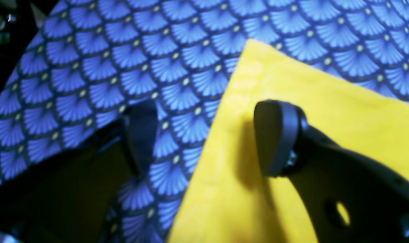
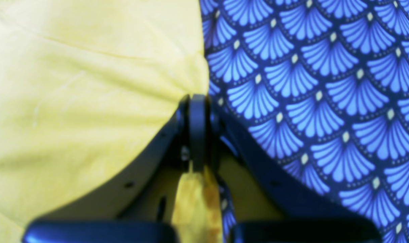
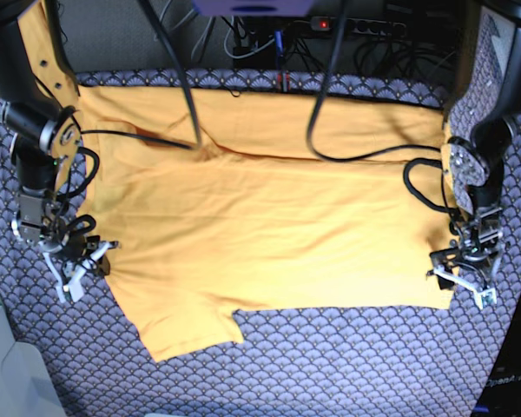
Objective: Fold the T-shirt properly
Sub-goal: 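Lower both grippers to the shirt's hem corners and grasp them, then lift the hem corners and fold them over toward the folded edge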
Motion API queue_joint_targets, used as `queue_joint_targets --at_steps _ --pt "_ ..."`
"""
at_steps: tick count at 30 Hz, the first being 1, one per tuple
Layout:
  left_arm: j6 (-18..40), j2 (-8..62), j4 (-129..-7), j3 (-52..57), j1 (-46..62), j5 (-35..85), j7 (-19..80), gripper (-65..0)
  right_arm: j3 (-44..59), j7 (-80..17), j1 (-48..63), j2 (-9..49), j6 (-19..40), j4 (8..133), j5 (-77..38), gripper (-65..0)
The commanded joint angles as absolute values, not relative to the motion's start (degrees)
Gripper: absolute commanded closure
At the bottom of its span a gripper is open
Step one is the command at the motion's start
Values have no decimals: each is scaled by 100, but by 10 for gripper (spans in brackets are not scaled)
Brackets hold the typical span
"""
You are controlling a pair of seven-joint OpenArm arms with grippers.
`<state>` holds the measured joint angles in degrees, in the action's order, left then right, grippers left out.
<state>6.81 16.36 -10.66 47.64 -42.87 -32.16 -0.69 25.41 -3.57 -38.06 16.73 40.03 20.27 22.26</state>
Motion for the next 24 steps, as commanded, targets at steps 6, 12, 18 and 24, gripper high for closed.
queue_joint_targets --at_steps 6,12,18,24 --pt "681 1560 -1130 4752 -4224 -3213 -602 -444 2527 -426 -3925 1780 4000 2097 2290 0" --pt "708 1464 -1130 4752 -4163 -3248 -611 -444 2527 -453 -3925 1851 4000 2097 2290 0" --pt "716 1464 -875 4752 -4180 -3257 -611 -398 2527 -462 -3925 1859 4000 2097 2290 0" --pt "725 1464 -866 4752 -4163 -3266 -558 -46 2527 -462 -3916 1859 4000 2097 2290 0"
